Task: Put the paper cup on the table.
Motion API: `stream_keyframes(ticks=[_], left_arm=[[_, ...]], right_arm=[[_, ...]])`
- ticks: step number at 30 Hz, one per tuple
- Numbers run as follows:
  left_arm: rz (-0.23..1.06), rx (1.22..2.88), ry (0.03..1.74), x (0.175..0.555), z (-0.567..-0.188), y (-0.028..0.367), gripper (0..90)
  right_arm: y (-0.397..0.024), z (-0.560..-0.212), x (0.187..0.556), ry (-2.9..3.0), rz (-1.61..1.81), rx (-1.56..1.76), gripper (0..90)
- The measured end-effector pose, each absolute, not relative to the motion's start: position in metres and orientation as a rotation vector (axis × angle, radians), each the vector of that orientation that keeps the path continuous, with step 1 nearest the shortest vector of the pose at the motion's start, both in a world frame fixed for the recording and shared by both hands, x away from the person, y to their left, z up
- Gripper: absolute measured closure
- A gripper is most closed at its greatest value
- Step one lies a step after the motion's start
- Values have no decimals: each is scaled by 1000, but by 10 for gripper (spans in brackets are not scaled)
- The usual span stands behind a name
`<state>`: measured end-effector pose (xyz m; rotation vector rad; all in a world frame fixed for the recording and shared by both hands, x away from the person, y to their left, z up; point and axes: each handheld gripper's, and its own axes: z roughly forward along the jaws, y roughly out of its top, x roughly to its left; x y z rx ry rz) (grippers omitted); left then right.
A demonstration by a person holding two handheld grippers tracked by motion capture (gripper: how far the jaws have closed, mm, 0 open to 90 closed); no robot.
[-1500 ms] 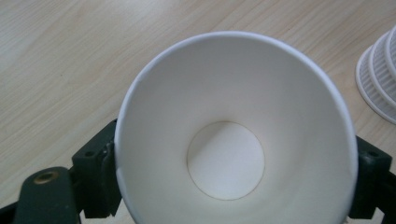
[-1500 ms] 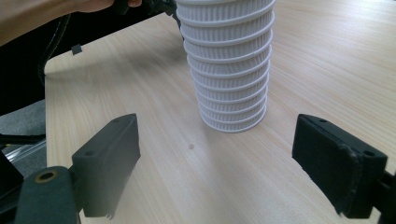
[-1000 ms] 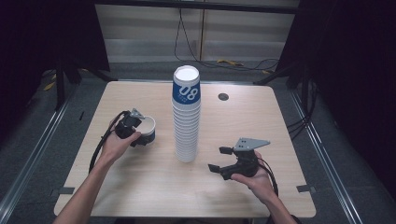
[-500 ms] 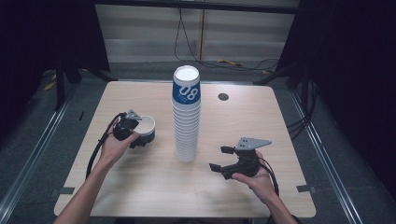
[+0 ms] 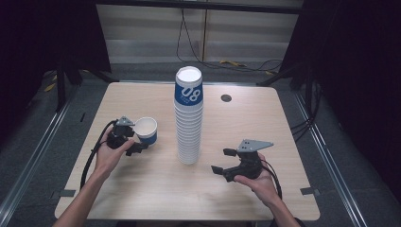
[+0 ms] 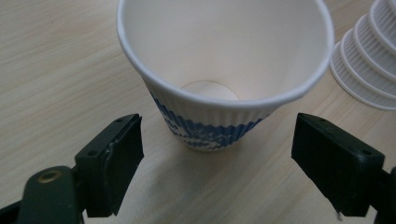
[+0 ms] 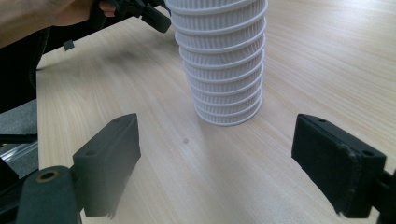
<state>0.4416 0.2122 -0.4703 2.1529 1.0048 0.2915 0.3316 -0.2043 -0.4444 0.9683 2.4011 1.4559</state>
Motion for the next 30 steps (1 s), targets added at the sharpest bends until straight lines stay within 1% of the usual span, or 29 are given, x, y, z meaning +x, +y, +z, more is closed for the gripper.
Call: stream_keyframes(ticks=[2,4,9,13,15,18,24,26,30], left_arm=[[282,2139,965,436,-468,216,164],[321,2126,946,427,-466,218,164],[328,2092,924,416,-465,221,163],[300,2034,938,405,-468,224,163],[337,2031,941,398,-467,223,165],[356,2025,945,389,-465,221,174],[342,1992,917,368,-462,219,178],[311,1972,899,362,-462,217,178],[306,1986,874,349,-462,209,178]], right_arm=[[-204,-445,331,2405,1452,971,151],[-204,-445,331,2403,1445,975,151],[-205,-445,331,2394,1436,983,149],[-206,-443,329,2388,1427,979,149],[-208,-444,329,2383,1419,990,146],[-208,-445,330,2374,1419,993,148],[-202,-446,330,2385,1390,979,151],[-203,-445,328,2374,1383,983,160],[-209,-447,323,2321,1379,1024,167]])
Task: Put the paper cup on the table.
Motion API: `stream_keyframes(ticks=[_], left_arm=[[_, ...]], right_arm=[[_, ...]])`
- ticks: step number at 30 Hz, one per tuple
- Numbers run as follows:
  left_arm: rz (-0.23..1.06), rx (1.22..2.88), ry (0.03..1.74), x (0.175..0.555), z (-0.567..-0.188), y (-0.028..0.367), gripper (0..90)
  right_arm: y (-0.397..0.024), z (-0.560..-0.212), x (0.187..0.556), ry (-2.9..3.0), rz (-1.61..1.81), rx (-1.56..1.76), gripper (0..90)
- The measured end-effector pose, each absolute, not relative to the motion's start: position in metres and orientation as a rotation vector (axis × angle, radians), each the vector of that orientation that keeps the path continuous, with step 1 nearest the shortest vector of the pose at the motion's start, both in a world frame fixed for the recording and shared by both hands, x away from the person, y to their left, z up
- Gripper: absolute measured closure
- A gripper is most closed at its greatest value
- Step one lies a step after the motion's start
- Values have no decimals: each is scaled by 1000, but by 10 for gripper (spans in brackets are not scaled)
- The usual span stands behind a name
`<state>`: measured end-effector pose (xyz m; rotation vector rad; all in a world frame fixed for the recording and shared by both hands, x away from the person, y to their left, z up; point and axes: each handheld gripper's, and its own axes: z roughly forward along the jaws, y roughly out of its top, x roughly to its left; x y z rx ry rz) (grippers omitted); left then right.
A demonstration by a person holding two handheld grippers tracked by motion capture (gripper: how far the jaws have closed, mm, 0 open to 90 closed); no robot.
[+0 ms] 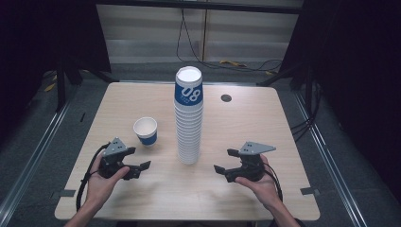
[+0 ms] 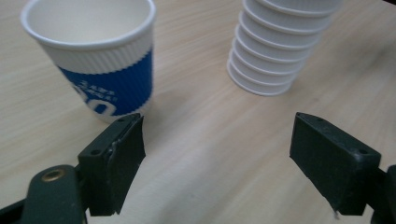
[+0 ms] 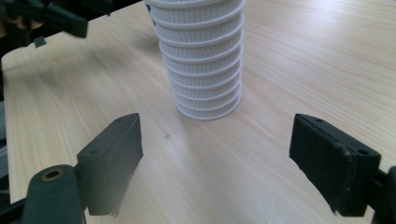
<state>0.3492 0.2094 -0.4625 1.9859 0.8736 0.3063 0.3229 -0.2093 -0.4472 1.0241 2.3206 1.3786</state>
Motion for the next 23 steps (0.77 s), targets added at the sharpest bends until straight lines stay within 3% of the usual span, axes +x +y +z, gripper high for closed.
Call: stream_keyframes(ticks=[13,17,23], left_arm=[[178,1978,822,313,-474,190,177],[168,2007,735,313,-485,187,157],[111,2007,776,319,-495,188,159]], right_arm=[[-214,-450,312,2267,1426,1069,167],[-213,-456,309,2260,1446,1085,164],[-211,-461,311,2267,1422,1088,161]])
